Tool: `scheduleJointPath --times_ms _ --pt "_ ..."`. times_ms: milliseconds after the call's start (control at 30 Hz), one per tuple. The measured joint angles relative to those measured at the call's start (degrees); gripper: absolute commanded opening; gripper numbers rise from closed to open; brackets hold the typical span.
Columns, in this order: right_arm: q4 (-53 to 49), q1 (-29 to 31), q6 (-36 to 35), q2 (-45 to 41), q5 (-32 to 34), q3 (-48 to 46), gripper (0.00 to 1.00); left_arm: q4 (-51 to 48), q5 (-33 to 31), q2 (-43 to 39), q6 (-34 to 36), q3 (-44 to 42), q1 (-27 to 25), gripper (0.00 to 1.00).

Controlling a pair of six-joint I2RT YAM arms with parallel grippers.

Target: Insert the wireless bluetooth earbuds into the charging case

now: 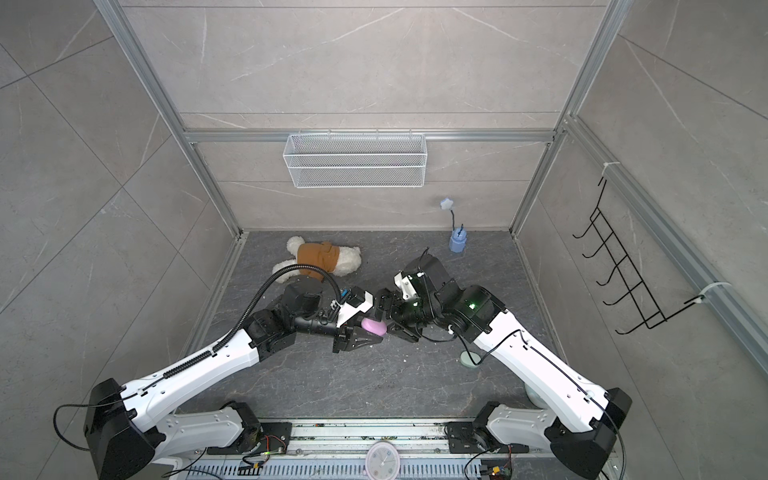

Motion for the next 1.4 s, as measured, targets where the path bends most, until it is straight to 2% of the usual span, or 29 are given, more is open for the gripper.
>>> scheduleJointPath --times_ms 367,833,1000,1167,1200,1400 --pt "0.79 0.7 0.7 0.7 -1.11 -0.15 0.74 -0.24 0.0 0.04 0.0 0.07 0.0 0.32" --pt "0.7 0.9 0.9 0.94 -1.25 -0.74 0.57 -0.31 -0.17 0.04 0.0 0.09 0.0 0.33" --pt "0.72 0.9 0.9 0.94 -1.11 -0.74 0.56 -0.28 -0.35 0.04 -0.04 0.09 0.0 0.5" --pt "0.85 0.74 0.92 0.87 0.02 -0.74 0.55 0.22 -1.16 0.02 -0.28 0.07 -0.26 0.86" --pt "0.79 0.57 0.9 0.76 0.2 -0.74 0.56 0.31 -1.38 0.02 -0.46 0.04 -0.26 0.99" --pt "-2.67 -2.71 -0.72 -1.2 3.06 -1.03 0.56 1.57 -5.4 -2.69 -2.64 -3.45 -0.26 1.0"
